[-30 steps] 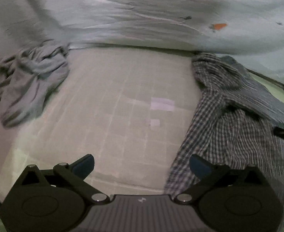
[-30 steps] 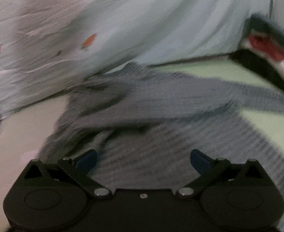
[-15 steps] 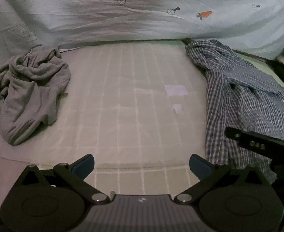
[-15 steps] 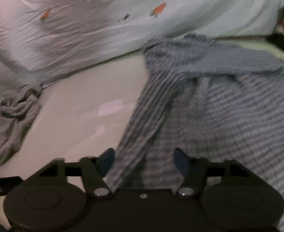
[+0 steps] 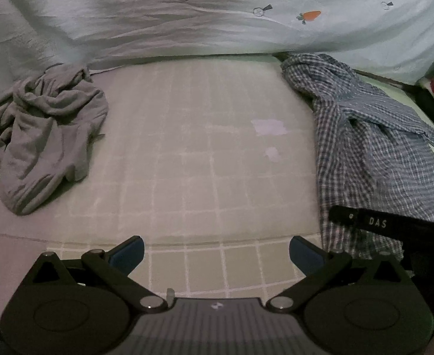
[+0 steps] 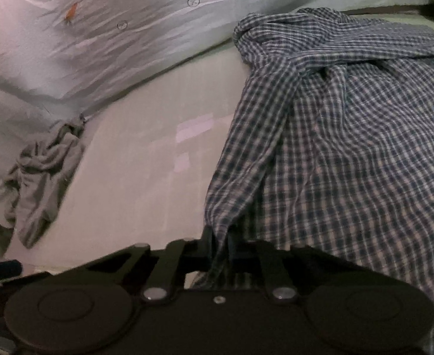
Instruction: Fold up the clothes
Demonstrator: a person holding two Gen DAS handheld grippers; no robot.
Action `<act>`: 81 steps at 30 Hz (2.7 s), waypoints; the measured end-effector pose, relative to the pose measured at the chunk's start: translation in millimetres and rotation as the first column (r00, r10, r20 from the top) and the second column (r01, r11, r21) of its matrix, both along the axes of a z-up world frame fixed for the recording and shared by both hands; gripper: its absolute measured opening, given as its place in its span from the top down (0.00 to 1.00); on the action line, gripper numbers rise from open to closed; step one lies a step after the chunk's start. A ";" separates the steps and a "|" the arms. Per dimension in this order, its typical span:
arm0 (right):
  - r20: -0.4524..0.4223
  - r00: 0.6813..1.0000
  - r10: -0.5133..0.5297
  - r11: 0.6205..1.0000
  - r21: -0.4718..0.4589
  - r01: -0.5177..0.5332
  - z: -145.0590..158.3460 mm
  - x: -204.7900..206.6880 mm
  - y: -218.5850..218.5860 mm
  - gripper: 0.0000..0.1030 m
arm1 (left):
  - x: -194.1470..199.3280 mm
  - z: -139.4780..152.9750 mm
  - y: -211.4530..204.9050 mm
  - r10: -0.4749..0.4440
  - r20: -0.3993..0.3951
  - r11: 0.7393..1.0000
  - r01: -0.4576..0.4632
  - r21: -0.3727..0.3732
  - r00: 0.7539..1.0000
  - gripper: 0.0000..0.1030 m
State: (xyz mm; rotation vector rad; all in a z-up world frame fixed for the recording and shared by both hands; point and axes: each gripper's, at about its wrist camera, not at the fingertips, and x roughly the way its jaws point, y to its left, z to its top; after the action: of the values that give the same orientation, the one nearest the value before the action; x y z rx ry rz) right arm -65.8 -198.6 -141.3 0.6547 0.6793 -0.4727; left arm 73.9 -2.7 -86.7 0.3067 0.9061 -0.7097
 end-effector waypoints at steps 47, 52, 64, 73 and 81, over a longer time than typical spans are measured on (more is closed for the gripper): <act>-0.044 0.998 0.039 0.999 0.002 -0.039 7.9 -125.8 -206.9 0.53 | -98.9 -28.1 -202.7 0.049 -0.092 0.998 -0.045 0.046 0.995 0.00; -0.021 0.999 -0.029 1.000 -0.010 0.029 16.6 -127.1 -232.4 0.49 | -89.5 -24.3 -213.4 0.058 -0.080 0.998 -0.055 0.037 0.995 0.00; -0.008 0.976 -0.219 0.975 -0.032 0.219 16.1 -122.3 -329.0 0.47 | -42.9 -21.6 -265.8 0.092 -0.049 0.995 -0.091 0.027 0.995 0.00; -0.039 0.941 -0.335 0.931 -0.165 0.325 11.2 -98.3 -434.8 0.28 | 8.7 -41.0 -310.5 0.117 -0.058 0.991 -0.113 0.073 0.991 0.00; -0.134 0.946 -0.297 0.941 -0.209 0.265 -6.0 -82.0 -487.4 0.18 | 23.1 -58.7 -334.8 0.068 -0.079 0.988 -0.056 0.144 0.995 0.00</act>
State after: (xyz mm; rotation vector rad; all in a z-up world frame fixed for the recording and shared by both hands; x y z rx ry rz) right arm -147.8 -685.9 -147.3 0.5385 0.6881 -0.8551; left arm 97.0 -337.5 -145.4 0.3753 1.0439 -0.6054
